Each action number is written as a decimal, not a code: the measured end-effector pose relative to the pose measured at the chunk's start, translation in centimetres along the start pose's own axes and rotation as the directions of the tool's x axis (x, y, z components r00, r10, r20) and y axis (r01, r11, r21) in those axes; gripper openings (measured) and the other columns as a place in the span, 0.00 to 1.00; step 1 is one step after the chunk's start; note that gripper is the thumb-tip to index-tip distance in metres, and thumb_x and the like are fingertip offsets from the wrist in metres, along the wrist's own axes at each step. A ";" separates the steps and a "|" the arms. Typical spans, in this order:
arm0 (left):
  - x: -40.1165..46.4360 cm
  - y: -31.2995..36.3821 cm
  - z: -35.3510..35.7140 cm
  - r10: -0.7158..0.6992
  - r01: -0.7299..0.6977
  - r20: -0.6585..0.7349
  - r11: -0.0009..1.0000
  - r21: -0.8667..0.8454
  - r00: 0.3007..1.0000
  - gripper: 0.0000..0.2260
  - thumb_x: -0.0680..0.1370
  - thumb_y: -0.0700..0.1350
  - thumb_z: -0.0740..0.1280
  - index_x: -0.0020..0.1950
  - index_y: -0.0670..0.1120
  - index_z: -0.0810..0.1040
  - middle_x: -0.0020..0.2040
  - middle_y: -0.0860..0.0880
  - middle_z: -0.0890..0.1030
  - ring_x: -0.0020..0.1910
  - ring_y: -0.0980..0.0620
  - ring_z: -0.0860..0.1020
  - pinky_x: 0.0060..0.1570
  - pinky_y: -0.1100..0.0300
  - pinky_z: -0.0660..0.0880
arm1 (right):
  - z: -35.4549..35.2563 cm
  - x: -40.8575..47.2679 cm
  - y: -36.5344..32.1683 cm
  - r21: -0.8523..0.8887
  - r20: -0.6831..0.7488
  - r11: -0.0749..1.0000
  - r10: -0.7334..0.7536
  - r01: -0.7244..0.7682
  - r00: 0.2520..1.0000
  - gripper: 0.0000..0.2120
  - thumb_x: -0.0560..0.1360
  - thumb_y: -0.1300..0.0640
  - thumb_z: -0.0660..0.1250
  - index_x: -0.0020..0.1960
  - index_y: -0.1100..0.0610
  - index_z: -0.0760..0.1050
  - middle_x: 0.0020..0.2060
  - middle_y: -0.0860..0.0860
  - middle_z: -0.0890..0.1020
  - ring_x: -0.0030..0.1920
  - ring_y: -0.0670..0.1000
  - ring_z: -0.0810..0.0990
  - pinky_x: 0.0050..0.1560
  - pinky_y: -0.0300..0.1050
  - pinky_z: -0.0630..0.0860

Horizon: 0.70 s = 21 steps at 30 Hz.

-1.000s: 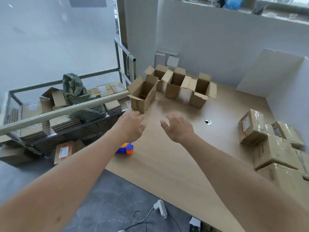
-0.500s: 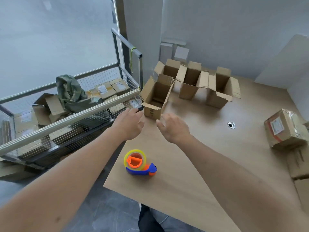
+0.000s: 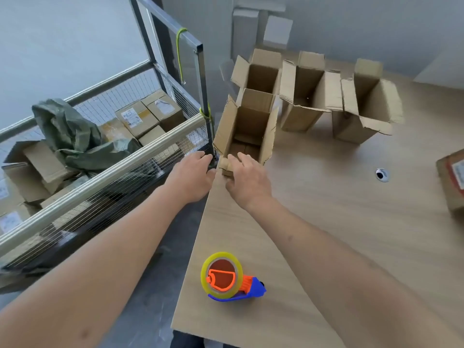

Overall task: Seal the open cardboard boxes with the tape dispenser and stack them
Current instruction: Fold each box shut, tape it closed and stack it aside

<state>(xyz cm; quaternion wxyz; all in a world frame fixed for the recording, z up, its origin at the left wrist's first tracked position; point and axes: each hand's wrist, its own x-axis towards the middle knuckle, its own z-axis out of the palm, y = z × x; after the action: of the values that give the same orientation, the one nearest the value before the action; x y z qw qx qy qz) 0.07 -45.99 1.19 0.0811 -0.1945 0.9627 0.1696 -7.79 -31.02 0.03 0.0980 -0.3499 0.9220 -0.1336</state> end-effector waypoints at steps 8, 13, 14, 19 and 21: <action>1.7 -3.3 -0.2 0.116 -0.121 0.098 0.992 0.046 0.988 0.21 0.83 0.51 0.62 0.73 0.43 0.70 0.71 0.44 0.73 0.69 0.43 0.71 0.67 0.44 0.73 | 2.1 -0.5 -1.1 -0.108 -0.074 0.990 0.080 -0.088 0.994 0.17 0.77 0.63 0.64 0.64 0.51 0.77 0.53 0.53 0.78 0.51 0.59 0.77 0.51 0.52 0.73; 0.9 -3.2 -1.3 0.158 -0.165 0.118 0.985 0.057 0.980 0.22 0.82 0.51 0.63 0.74 0.45 0.69 0.70 0.44 0.73 0.68 0.43 0.72 0.66 0.46 0.73 | 1.5 -3.7 -1.8 -0.139 -0.094 0.979 0.139 -0.152 0.986 0.11 0.75 0.60 0.67 0.56 0.50 0.79 0.48 0.52 0.79 0.48 0.57 0.77 0.48 0.49 0.70; 0.5 -2.9 -1.6 0.164 -0.170 0.115 0.984 0.046 0.980 0.22 0.82 0.51 0.63 0.75 0.45 0.68 0.71 0.45 0.72 0.69 0.43 0.72 0.66 0.46 0.72 | 1.3 -4.6 -1.7 -0.142 -0.089 0.975 0.158 -0.170 0.983 0.10 0.75 0.59 0.68 0.55 0.50 0.79 0.47 0.51 0.79 0.48 0.57 0.77 0.48 0.49 0.70; -1.4 -0.6 -2.1 0.206 -0.211 0.153 0.977 0.023 0.967 0.22 0.82 0.49 0.63 0.75 0.45 0.68 0.71 0.44 0.72 0.68 0.43 0.72 0.67 0.45 0.73 | 0.4 -9.3 0.1 -0.185 -0.038 0.955 0.229 -0.232 0.973 0.10 0.75 0.60 0.67 0.55 0.49 0.78 0.49 0.49 0.78 0.51 0.55 0.77 0.55 0.47 0.69; -2.2 0.8 -2.1 0.203 -0.208 0.169 0.978 0.011 0.964 0.21 0.82 0.46 0.63 0.75 0.45 0.68 0.71 0.44 0.71 0.68 0.42 0.72 0.66 0.45 0.74 | 0.0 -10.9 1.1 -0.205 -0.032 0.947 0.247 -0.248 0.968 0.11 0.75 0.62 0.67 0.55 0.50 0.79 0.49 0.50 0.78 0.52 0.55 0.77 0.56 0.46 0.69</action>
<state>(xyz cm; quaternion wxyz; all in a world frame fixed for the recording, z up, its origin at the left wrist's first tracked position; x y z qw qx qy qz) 1.55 -45.33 3.85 0.1460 -0.0775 0.9698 0.1792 -0.49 -22.90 0.63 0.0741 -0.2392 0.9678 -0.0245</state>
